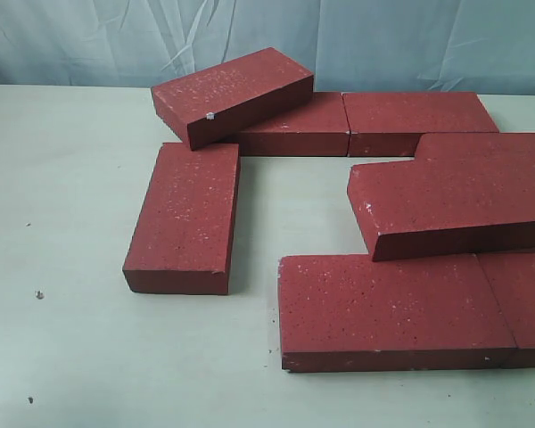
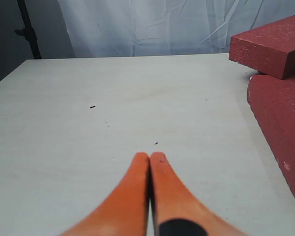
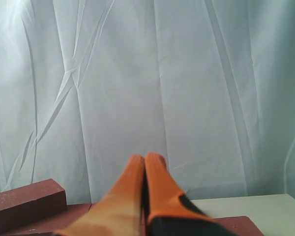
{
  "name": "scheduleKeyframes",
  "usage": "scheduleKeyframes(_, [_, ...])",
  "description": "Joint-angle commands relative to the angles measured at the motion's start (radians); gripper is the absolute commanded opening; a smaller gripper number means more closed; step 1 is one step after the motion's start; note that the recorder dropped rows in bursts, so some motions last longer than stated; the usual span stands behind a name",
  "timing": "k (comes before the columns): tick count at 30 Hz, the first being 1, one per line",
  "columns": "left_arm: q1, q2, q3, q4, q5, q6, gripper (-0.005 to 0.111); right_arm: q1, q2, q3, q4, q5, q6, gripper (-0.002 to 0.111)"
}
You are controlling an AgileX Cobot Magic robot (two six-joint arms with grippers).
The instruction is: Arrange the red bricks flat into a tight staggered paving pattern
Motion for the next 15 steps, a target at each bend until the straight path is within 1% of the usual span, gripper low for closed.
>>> scheduleKeyframes(1, [0.0, -0.005, 0.005, 0.006, -0.013, -0.002, 0.0, -0.007, -0.006, 0.002, 0.0, -0.027, -0.014, -0.001])
scheduleKeyframes(10, [0.0, -0.005, 0.005, 0.006, -0.013, -0.002, 0.0, -0.007, -0.006, 0.002, 0.003, -0.03, -0.025, -0.001])
scheduleKeyframes(15, [0.0, -0.005, 0.005, 0.006, -0.013, -0.002, 0.0, -0.007, -0.006, -0.036, 0.006, 0.032, -0.079, -0.001])
